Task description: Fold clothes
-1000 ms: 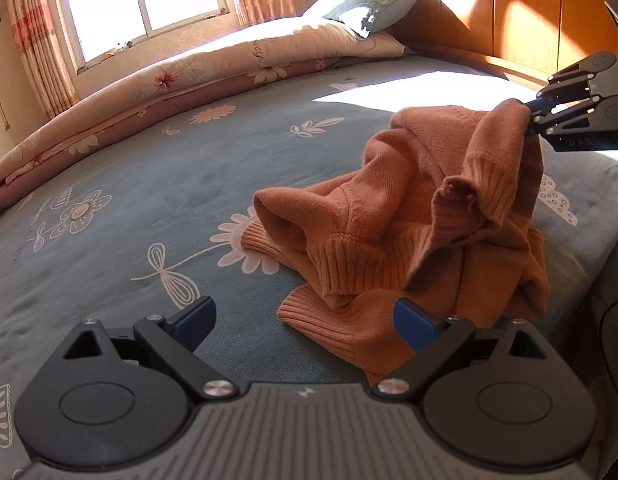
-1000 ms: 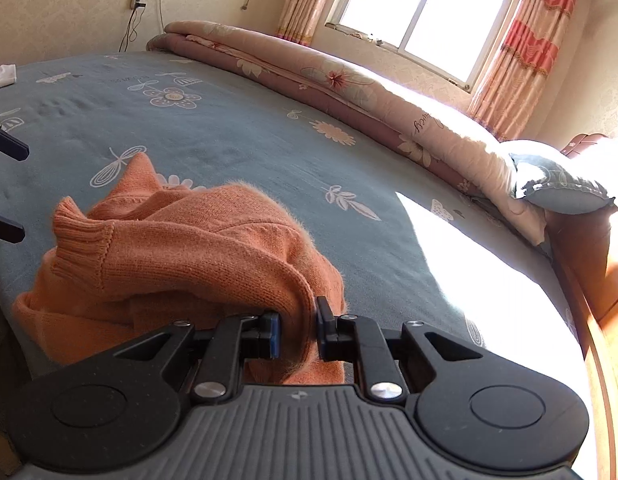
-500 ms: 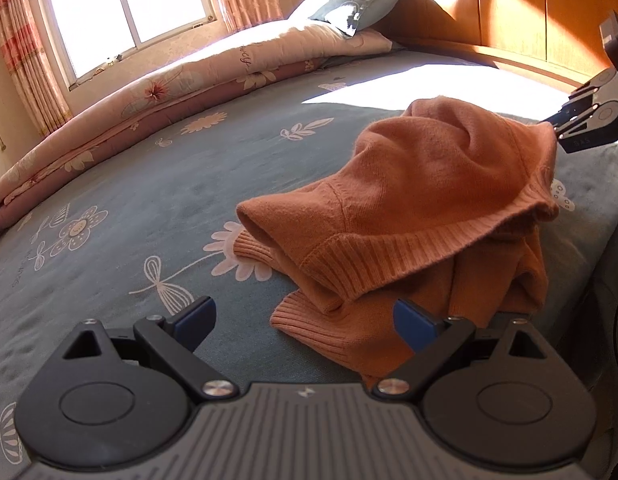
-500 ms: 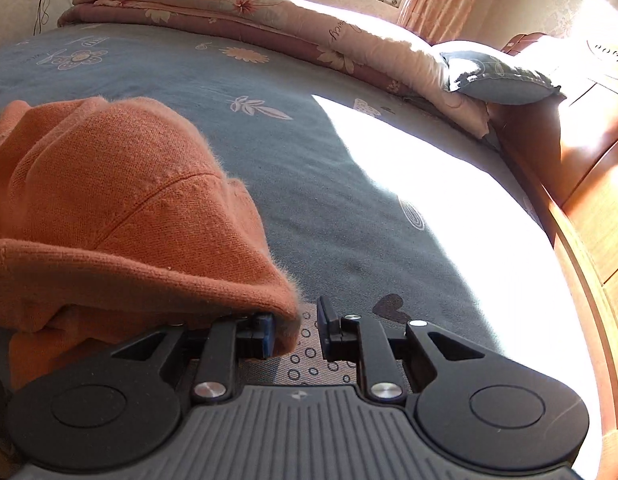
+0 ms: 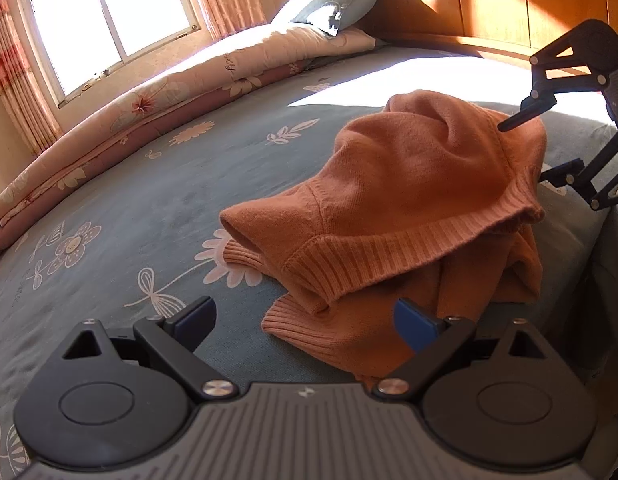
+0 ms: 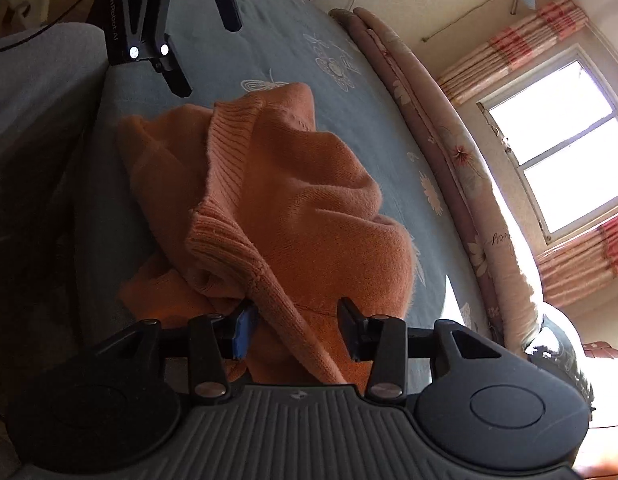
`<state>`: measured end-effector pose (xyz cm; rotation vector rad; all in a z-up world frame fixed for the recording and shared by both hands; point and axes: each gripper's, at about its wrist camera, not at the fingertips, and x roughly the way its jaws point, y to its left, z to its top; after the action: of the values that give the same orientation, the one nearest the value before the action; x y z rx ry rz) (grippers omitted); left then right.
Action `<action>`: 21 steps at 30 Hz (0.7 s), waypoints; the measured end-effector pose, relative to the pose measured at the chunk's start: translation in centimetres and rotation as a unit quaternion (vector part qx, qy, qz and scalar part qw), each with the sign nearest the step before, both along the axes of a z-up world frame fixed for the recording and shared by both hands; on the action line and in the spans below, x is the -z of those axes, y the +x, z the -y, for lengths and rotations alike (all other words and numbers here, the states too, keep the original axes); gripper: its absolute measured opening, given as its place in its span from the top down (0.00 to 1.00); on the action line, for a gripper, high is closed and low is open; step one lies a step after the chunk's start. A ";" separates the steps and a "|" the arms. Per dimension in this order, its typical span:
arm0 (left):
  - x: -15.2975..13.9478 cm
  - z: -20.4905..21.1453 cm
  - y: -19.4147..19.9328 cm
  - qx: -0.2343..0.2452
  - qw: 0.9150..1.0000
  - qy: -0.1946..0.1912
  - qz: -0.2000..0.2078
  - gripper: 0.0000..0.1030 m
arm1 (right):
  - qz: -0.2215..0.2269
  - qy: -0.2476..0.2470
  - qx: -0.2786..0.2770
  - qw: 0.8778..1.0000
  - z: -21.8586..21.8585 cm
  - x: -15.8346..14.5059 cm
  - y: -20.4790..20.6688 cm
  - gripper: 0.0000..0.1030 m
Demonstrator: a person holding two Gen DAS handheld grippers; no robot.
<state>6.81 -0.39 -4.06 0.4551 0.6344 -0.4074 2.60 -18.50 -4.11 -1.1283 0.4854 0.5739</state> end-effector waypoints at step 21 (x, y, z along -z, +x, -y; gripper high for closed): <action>2.2 1.6 -0.4 0.051 0.984 0.124 0.117 0.07 | 0.081 -0.016 0.007 0.997 -0.8 -3.5 2.6 0.87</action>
<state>6.45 -2.02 -6.28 0.7635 0.4349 -0.3656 5.20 -17.71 -0.57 -1.1915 0.3636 0.4603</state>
